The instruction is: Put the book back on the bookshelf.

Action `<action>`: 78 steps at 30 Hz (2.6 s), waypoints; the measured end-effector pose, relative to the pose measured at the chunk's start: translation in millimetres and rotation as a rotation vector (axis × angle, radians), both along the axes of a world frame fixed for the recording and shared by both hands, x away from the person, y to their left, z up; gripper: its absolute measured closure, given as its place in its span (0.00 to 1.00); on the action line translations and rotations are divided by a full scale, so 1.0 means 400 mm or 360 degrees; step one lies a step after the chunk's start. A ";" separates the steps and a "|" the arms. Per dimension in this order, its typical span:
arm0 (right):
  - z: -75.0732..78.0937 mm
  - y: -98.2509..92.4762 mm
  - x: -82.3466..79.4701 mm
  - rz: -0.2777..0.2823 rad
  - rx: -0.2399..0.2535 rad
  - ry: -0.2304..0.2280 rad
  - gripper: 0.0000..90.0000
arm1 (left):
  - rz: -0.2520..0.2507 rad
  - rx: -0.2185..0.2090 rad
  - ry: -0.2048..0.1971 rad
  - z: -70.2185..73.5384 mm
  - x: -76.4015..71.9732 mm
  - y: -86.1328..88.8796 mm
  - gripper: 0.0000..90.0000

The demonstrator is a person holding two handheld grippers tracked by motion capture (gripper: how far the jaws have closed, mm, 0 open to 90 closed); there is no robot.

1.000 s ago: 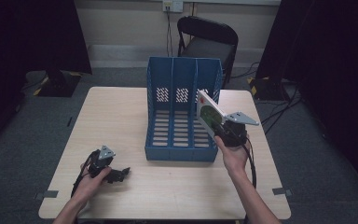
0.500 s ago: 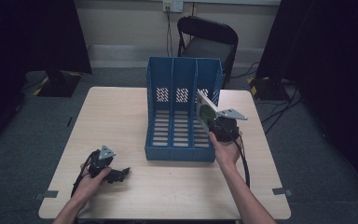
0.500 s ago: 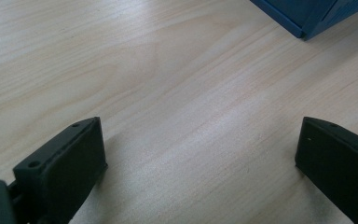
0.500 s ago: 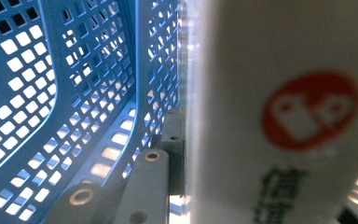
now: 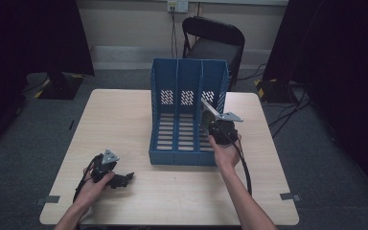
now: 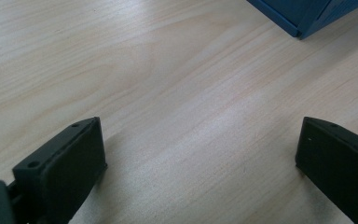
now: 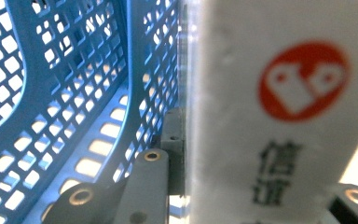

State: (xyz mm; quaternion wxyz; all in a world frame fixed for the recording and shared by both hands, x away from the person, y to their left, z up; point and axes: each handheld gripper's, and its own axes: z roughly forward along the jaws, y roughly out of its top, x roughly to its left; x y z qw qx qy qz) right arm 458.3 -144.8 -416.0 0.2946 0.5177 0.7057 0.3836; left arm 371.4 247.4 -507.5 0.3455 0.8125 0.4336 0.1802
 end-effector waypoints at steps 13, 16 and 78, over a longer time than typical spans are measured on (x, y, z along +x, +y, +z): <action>-0.001 -0.003 -0.019 0.0027 -0.0008 0.0051 0.84 | -0.0010 0.0003 0.0004 0.000 0.000 0.000 0.01; -0.013 -0.012 -0.027 0.0032 0.0014 0.0055 0.84 | -0.0010 0.0006 0.0002 0.001 0.000 -0.001 0.00; -0.087 -0.031 -0.074 0.0069 0.0264 -0.0246 0.79 | -0.0023 0.0002 0.0007 0.000 0.000 -0.006 0.00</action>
